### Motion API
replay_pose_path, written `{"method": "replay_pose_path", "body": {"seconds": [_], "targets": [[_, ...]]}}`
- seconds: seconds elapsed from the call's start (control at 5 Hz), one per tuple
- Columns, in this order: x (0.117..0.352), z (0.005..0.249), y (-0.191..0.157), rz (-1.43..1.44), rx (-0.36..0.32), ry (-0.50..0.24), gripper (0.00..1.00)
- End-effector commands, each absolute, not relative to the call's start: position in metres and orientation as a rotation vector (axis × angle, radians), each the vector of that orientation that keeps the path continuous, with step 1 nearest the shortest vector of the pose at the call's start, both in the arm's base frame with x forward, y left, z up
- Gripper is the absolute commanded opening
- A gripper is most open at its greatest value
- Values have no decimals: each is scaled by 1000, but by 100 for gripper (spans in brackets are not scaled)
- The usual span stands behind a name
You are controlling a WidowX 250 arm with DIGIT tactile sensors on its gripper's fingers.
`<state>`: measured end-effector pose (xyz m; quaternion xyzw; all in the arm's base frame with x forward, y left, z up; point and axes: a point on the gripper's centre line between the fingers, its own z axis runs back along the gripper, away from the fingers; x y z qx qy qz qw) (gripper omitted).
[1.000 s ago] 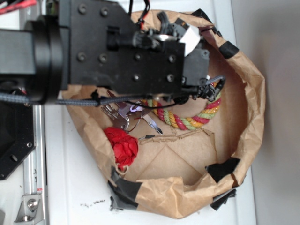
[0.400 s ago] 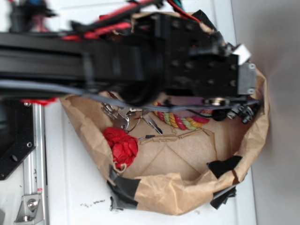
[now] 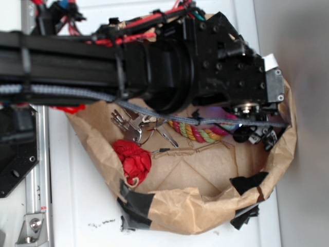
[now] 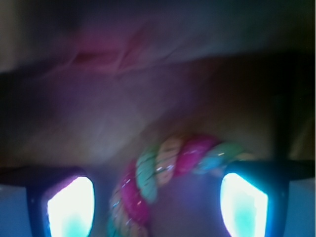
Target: Grab the multicolored rope.
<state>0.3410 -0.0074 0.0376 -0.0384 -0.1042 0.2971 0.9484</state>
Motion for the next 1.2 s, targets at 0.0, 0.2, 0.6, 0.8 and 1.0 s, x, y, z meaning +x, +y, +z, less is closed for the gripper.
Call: {"method": "replay_pose_path", "body": {"seconds": [0.0, 0.2, 0.6, 0.8, 1.0], "targets": [[336, 26, -17, 446, -140, -190, 100], [334, 18, -17, 422, -133, -153, 79], [333, 28, -17, 390, -121, -138, 0], [327, 47, -13, 342, -117, -134, 0], [308, 92, -10, 182, -85, -217, 0]]}}
